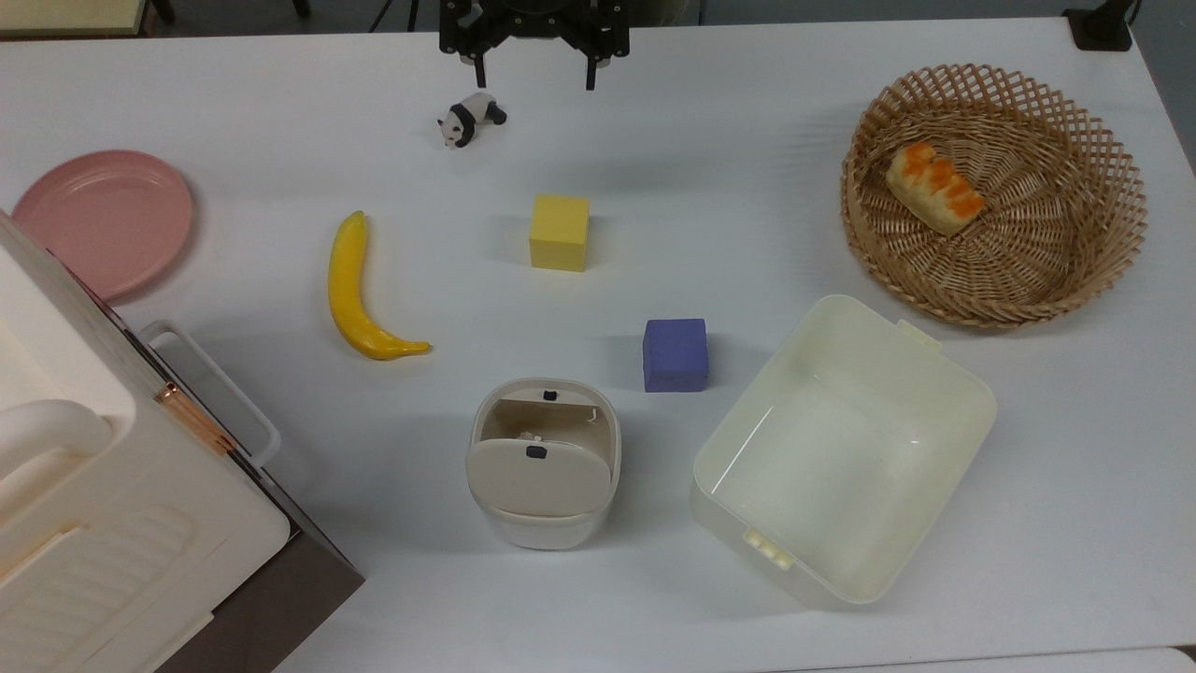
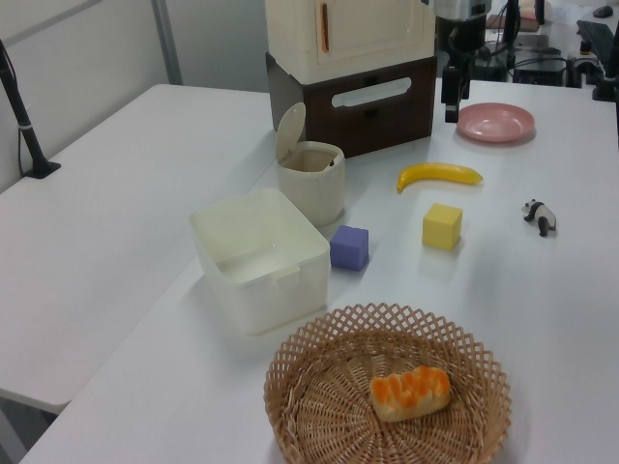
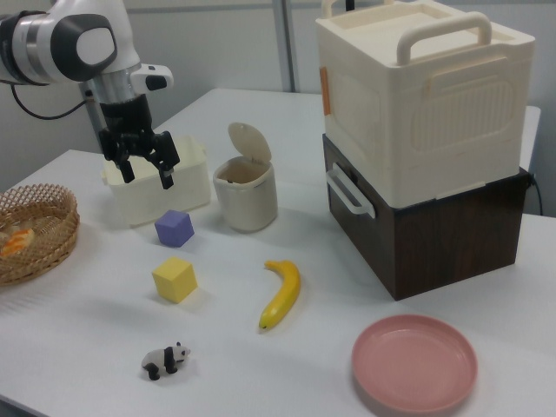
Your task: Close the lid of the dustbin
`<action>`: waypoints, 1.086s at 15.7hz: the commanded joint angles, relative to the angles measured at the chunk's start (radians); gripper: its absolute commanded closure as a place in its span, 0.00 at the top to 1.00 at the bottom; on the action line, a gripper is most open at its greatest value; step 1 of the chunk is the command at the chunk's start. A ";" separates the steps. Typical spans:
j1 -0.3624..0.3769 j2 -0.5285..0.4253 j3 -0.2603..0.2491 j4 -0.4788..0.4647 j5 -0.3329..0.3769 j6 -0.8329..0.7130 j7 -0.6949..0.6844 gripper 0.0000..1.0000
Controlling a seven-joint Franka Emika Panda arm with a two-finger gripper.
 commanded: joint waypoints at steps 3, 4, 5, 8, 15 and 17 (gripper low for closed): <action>0.006 0.009 -0.005 0.019 0.015 -0.027 -0.024 0.79; 0.005 0.009 -0.007 0.020 0.015 -0.027 -0.024 0.70; 0.006 0.008 -0.008 0.020 0.015 -0.028 -0.024 0.62; 0.006 0.006 -0.010 0.020 0.015 -0.028 -0.024 0.44; 0.008 0.008 -0.014 0.020 0.019 -0.028 -0.024 0.27; 0.008 0.008 -0.011 0.020 0.019 -0.028 -0.030 0.26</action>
